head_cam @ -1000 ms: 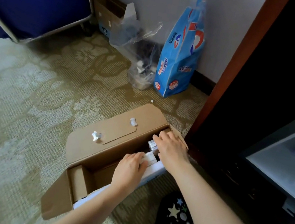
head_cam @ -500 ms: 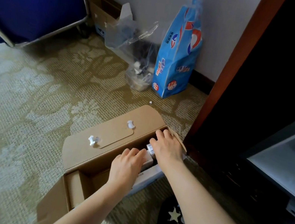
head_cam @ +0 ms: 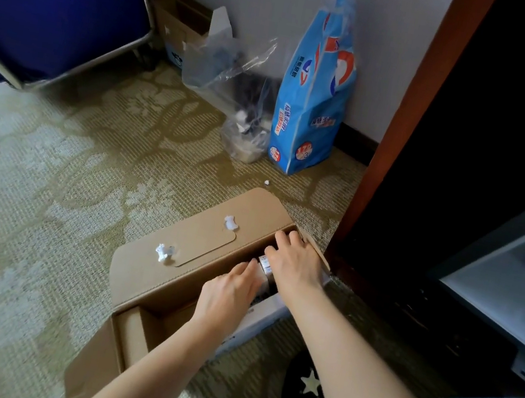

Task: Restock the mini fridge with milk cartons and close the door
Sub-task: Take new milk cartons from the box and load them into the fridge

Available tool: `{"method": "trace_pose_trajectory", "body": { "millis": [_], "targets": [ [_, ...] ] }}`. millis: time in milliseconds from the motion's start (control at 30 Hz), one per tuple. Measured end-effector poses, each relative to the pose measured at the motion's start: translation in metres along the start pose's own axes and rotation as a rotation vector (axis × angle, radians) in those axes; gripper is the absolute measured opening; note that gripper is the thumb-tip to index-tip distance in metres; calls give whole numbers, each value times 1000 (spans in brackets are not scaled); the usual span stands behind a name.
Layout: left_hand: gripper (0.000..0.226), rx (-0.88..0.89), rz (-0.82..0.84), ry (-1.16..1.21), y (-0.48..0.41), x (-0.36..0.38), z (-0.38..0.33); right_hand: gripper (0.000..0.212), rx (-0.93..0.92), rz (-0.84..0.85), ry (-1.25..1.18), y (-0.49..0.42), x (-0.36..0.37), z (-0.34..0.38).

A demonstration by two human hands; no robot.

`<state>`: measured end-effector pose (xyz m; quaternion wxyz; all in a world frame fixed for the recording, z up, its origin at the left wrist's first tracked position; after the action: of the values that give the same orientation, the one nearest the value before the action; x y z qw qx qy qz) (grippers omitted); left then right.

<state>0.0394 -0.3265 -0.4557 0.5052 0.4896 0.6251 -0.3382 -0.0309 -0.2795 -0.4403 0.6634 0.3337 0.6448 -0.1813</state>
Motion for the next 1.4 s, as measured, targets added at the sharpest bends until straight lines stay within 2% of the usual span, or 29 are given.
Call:
{"method": "trace_pose_trajectory", "body": {
  "millis": [67,167,367,567,733,833,933,1133,1300,1400],
  "targets": [
    [50,-3,34,-36,-3,1,1,31,14,5,-12,0,-1,0],
    [38,-12,108,-104,-8,4,4,32,20,14,-24,3,-3,-1],
    [37,-22,91,-161,-8,-9,1,31,-9,-42,-18,12,-19,3],
    [41,19,-75,-120,-7,-56,-6,27,4,-176,-30,27,-53,-6],
    [41,89,-216,-41,1,-117,-23,26,24,-368,-2,49,-106,-15],
    [42,161,-321,-17,8,-154,-40,26,62,-502,10,70,-142,-23],
    [42,258,-416,-29,18,-188,-65,38,118,-558,34,94,-170,-40],
    [43,494,-579,-128,46,-243,-143,51,114,-713,92,171,-238,-77],
    [40,640,-604,-92,59,-269,-212,46,184,-729,145,233,-267,-122],
    [40,742,-594,-68,67,-279,-259,50,268,-737,163,275,-275,-153]
  ]
}}
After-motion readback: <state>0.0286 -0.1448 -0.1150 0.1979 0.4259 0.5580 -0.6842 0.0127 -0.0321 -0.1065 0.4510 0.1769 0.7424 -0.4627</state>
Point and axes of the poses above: each hand's wrist, its own y-axis away from the middle knuckle, its own x-axis out of the palm, z = x × y, the point moved 10 cm from there along -y, towards the middle knuckle, and after that the axes turned 1 degree about -z, right-handed, at the moved point
